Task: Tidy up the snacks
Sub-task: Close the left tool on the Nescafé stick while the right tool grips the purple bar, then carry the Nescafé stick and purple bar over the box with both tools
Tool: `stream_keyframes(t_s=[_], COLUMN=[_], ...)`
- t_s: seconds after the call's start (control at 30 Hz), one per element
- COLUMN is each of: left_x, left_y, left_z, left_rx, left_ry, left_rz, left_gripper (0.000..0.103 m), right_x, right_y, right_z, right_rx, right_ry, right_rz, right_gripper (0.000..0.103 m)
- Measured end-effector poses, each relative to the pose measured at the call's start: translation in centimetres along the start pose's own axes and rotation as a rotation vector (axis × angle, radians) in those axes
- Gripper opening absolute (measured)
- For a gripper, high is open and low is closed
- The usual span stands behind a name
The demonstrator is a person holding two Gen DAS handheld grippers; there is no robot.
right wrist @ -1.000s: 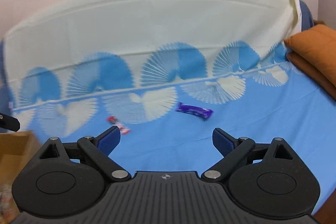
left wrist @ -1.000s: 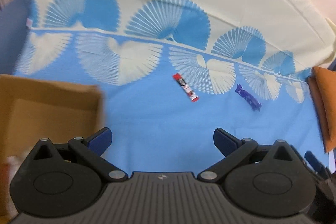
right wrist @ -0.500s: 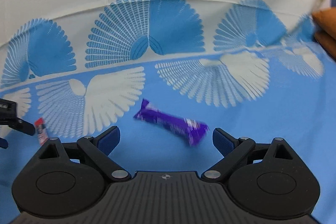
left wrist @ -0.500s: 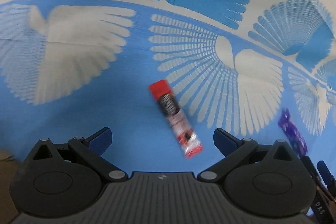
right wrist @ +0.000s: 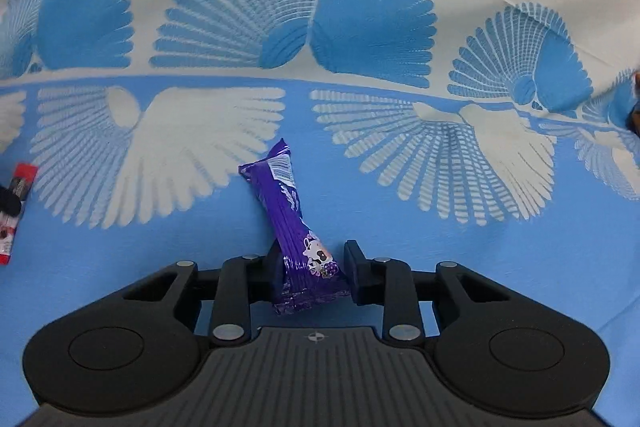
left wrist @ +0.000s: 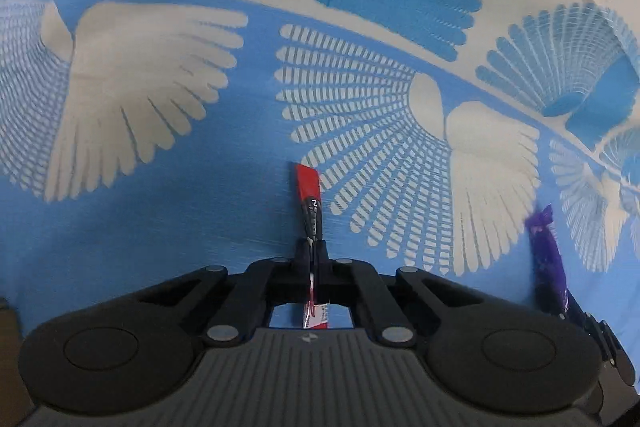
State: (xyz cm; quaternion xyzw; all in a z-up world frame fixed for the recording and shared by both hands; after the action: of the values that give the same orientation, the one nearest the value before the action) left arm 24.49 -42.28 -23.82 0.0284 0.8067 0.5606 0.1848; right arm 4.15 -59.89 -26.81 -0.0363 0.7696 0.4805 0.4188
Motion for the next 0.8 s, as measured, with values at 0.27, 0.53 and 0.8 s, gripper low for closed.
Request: stream_keyframes(t_s=[0.27,0.53,0.8], left_x=[2.7,13.9,24.3], left_y=[9.0,23.2,34.5], left_z=[-0.1,2.6,9.6], left_rx=[0.088,0.231,0.232], left_ry=[-0.077,-0.176,-0.22], left_rz=[-0.082,-0.145,-0.195], left_gripper=[0.001,0.001,0.001], right_x=[0.3,3.1,7.2], right_y=[10.1,26.7,41.7], right_z=[0.5,4.6,11.4], right_rx=[-0.053,-0.187,-0.334], right_ry=[-0.167,-0.293,-0.239], right_rz=[-0.092,-0.191,-0.227], right_gripper=[0.032,0.032,0.032])
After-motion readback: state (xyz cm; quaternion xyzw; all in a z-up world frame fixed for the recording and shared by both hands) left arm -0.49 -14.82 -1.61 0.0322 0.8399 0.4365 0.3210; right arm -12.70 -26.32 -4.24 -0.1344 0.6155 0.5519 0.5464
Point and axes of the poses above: each gripper's, at about its wrist camera, not at the fingertips, and y roughly against the way its jaws point, z to its left, x to its underside, the point moved 5 cm from there along -y, roughly the way its jaws point, and after that the axes turned 8 degrees about x, right-handed, at the moved point
